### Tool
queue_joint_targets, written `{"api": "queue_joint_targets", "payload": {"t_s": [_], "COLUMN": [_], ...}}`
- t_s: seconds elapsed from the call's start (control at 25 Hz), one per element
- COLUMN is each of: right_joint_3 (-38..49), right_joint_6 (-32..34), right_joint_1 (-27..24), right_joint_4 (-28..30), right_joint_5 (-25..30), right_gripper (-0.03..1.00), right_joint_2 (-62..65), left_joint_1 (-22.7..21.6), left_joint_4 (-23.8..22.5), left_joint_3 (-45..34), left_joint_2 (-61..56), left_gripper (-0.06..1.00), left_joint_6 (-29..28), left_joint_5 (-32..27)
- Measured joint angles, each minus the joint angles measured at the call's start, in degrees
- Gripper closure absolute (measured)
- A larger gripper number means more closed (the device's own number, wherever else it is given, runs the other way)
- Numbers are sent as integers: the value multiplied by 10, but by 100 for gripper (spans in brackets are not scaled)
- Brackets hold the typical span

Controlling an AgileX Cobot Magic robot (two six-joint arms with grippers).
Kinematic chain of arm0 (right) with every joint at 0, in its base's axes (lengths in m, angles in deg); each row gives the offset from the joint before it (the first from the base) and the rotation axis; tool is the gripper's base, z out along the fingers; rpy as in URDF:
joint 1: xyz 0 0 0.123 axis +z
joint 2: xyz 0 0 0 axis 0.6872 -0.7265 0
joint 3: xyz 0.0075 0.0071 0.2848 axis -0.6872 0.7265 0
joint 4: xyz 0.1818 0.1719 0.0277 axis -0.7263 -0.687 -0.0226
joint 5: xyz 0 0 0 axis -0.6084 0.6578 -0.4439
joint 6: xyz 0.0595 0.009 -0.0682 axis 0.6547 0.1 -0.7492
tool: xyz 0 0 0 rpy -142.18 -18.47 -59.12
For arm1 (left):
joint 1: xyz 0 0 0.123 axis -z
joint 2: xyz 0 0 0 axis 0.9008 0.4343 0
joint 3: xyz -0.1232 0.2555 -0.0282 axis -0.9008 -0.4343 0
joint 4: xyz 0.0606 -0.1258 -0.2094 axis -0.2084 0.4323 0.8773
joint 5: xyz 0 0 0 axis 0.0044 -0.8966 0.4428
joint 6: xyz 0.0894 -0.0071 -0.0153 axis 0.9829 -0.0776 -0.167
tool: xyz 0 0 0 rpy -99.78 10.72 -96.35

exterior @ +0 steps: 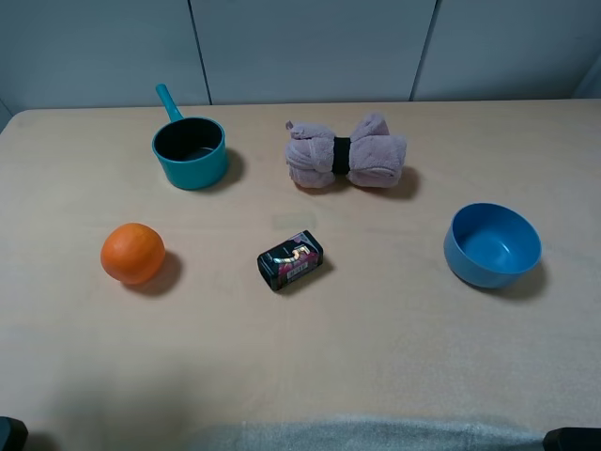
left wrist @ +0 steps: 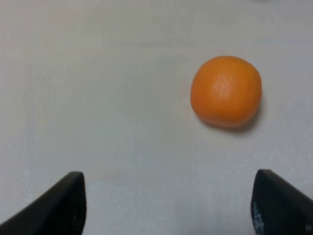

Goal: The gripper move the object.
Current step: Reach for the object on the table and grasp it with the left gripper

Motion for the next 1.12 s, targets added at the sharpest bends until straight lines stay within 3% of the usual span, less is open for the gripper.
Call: {"api": "queue_joint_targets", "payload": {"t_s": [0.56,0.88,1.12], "right_joint_3": [0,0,0], "right_joint_6": [0,0,0], "right_joint_1": [0,0,0], "right_joint_4": [0,0,0], "right_joint_5": [0,0,0], "right_gripper": [32,32,32], "right_joint_2": [0,0,0], "left_joint_1": [0,0,0], "left_joint_4": [0,1,13], "left_joint_3": [31,31,31], "left_joint_2": [248,283,283], "left_gripper": [18,18,16], "left_joint_6": [23,27,28], "left_joint_5": [131,186,196]}}
